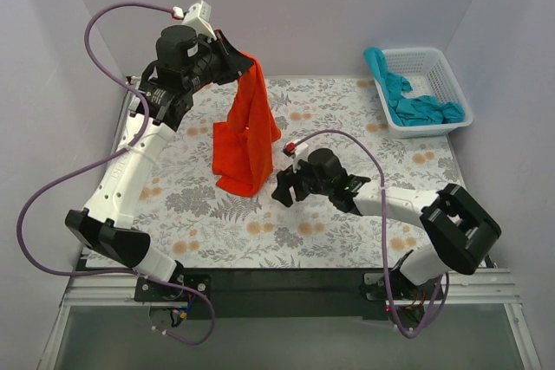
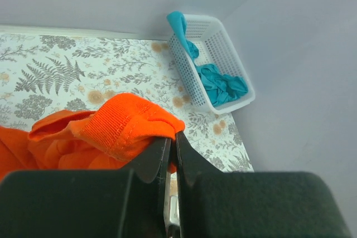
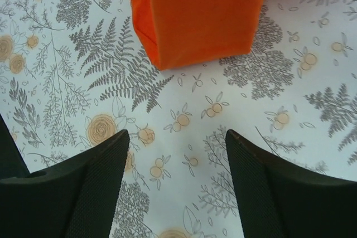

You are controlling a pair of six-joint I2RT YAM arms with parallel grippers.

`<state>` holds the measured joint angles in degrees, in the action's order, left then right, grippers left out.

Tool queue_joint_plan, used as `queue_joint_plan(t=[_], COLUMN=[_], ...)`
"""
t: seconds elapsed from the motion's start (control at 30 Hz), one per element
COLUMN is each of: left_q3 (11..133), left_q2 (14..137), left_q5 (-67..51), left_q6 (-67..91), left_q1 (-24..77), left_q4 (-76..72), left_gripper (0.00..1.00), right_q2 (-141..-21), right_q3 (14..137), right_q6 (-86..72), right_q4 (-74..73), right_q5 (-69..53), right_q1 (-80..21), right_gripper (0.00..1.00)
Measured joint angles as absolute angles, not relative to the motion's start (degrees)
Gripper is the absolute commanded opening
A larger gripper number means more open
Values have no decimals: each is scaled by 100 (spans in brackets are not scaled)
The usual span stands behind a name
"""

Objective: Fold and stack the t-shirts
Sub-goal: Flatten the tshirt out

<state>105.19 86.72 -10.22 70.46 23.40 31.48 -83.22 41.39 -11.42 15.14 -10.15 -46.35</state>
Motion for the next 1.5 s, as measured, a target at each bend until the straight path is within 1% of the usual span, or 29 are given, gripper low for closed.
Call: queue_joint_plan(t=[0.13,0.17,0.37,0.6,0.67,0.7,0.77,0.8,0.83,0.93,1.07,1.2,1.33,1.5], left_q3=[10560,10641,10840,11054,11054,11054,11054,11054,11054,11030,10910,10871,11201,11496], left_q2=[8702,8702,8720,8766,8768,8770,8770,8770,8770,8766,8737,8772,9070,9150], left_q5=[-786,-657,-473,-228,-150,-117,-62,-34,-3,165,279,353,499,519], left_q6=[7041,7030,7030,7022,7015,7011,7006,7002,6987,6884,6663,6528,6466,6423], left_q1=[2340,2340,2340,2340,2340,2340,2340,2340,2340,2318,1988,1173,600,537], left_q4=[3286,3299,3350,3461,3507,3535,3575,3586,3603,3642,3675,3701,3719,3736], left_gripper=[0,0,0,0,0,0,0,0,0,0,0,0,0,0], right_q2=[-8890,-9317,-10267,-10975,-11107,-11153,-11244,-11297,-11345,-11362,-10879,-9769,-8637,-7710], right_q3=[4150,4187,4644,5164,5256,5304,5376,5422,5459,5382,4748,4283,4536,5260], right_q6=[-1319,-1470,-1839,-2239,-2300,-2359,-2427,-2467,-2491,-2512,-2333,-1754,-672,860], right_q4=[2235,2561,3052,3529,3656,3693,3765,3787,3800,3857,3837,3247,2576,1702], right_q5=[-869,-760,-287,-115,-91,-62,-12,8,30,207,456,858,1562,2510], right_q1=[-4912,-5043,-5277,-5356,-5365,-5365,-5365,-5365,-5365,-5358,-5245,-4890,-4493,-4272], right_gripper=[80,81,81,80,79,77,59,49,25,2,1,1,1,1])
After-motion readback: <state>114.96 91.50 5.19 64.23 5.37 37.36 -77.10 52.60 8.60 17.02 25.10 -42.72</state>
